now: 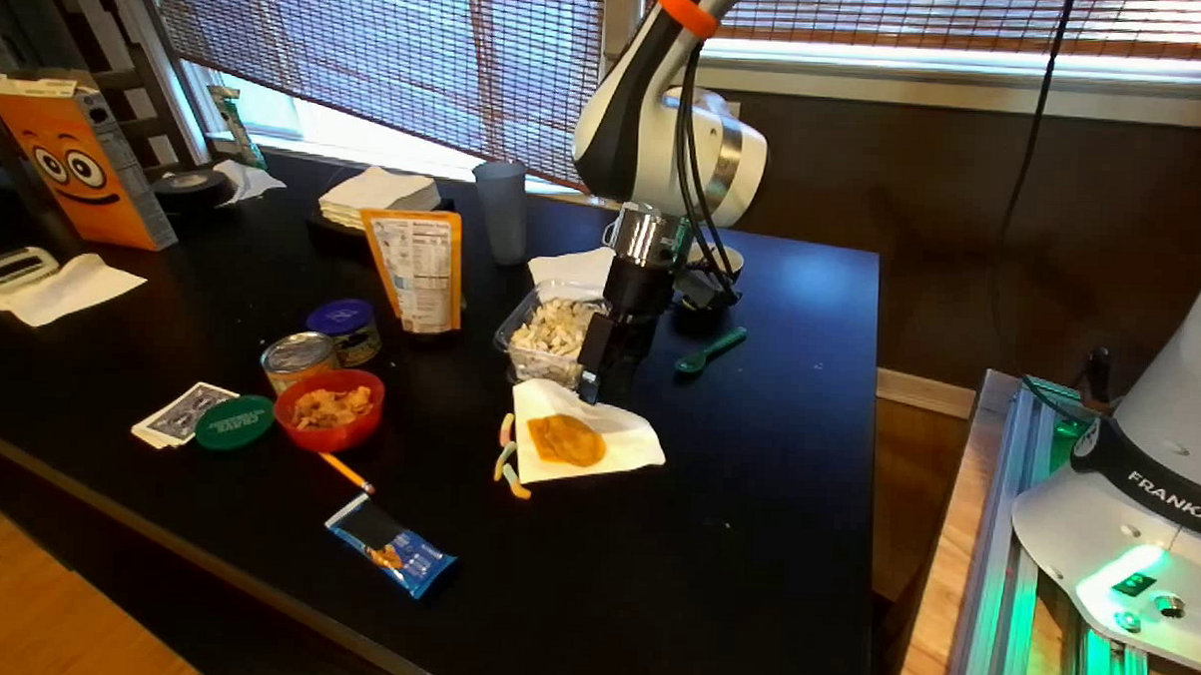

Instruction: Pick up the pastry on the table

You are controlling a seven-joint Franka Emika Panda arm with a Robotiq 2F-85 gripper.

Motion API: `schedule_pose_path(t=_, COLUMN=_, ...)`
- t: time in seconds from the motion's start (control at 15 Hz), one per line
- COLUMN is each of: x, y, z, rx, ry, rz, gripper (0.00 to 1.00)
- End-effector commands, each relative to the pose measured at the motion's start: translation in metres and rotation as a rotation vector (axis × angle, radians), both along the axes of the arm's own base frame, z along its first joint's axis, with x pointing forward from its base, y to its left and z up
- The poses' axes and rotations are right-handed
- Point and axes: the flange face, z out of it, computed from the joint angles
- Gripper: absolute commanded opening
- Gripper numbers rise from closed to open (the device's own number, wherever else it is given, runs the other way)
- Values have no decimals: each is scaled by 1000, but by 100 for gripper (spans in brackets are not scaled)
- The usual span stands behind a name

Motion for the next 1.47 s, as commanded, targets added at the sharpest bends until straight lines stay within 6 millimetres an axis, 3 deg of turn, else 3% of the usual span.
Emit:
schedule_pose_path(t=0.0, x=10, y=7, z=-3, rx=46, ry=-21, rz=6, gripper=100)
schedule_pose_path(t=0.6, x=9, y=3, z=-27, rx=22, ry=-27, rz=-7, gripper=100)
schedule_pose_path(t=0.93, x=7, y=2, z=-11, rx=52, ry=-45, rz=-20, gripper=100)
schedule_pose_path(t=1.4, x=-1, y=-24, z=8, rx=-36, ry=-66, rz=-76, gripper=100)
